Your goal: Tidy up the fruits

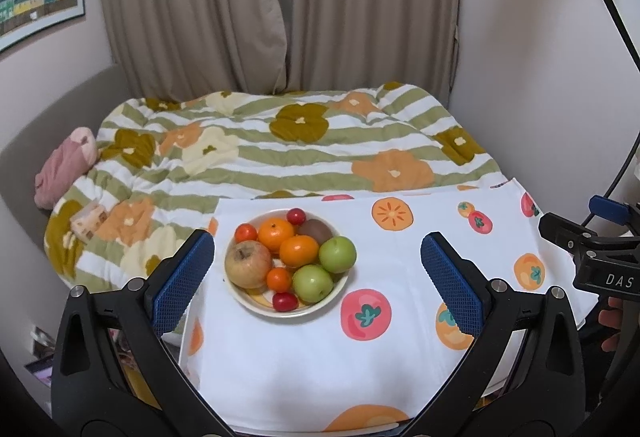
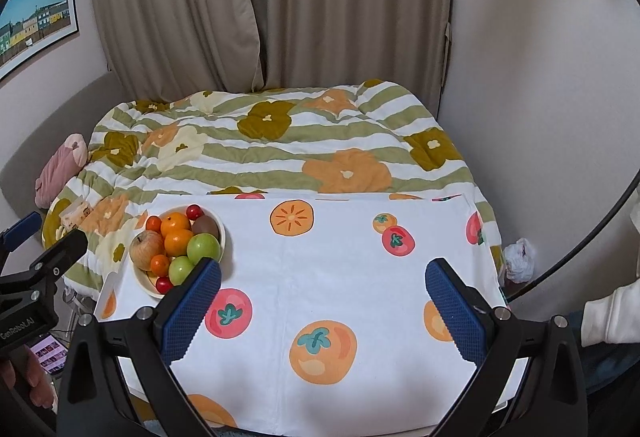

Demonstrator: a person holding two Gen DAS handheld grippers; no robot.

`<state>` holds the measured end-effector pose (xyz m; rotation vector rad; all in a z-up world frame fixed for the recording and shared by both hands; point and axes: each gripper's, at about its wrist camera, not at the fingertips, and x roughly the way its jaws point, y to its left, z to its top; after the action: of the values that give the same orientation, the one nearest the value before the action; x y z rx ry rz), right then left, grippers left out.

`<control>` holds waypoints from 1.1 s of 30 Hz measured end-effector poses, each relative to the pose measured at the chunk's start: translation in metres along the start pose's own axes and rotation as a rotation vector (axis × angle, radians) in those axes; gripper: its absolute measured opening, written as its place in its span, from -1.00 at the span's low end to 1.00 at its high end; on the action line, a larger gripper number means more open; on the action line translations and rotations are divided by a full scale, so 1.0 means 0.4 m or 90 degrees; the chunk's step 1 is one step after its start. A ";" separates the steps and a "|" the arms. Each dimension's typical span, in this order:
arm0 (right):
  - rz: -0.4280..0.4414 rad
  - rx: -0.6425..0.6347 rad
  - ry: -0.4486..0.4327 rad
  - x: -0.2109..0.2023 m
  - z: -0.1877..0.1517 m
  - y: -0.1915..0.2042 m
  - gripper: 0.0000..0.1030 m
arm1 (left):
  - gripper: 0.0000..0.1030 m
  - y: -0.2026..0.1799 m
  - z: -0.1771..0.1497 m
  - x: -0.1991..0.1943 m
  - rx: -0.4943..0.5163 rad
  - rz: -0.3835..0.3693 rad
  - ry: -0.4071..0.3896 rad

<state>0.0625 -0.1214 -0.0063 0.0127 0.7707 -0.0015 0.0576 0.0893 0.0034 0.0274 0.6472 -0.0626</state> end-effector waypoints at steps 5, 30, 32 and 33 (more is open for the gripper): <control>0.001 0.003 -0.001 -0.002 0.000 -0.005 0.98 | 1.00 -0.003 -0.002 -0.009 0.002 0.004 -0.004; -0.004 0.016 -0.004 -0.018 -0.008 -0.030 0.98 | 1.00 -0.018 -0.002 -0.018 0.004 0.002 -0.009; -0.005 0.016 -0.005 -0.018 -0.008 -0.030 0.98 | 1.00 -0.024 0.001 -0.017 0.004 0.003 -0.009; -0.005 0.016 -0.004 -0.018 -0.008 -0.030 0.98 | 1.00 -0.027 0.003 -0.016 0.004 0.006 -0.008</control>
<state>0.0548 -0.1332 -0.0037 0.0332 0.7639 -0.0184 0.0523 0.0787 0.0082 0.0369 0.6337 -0.0555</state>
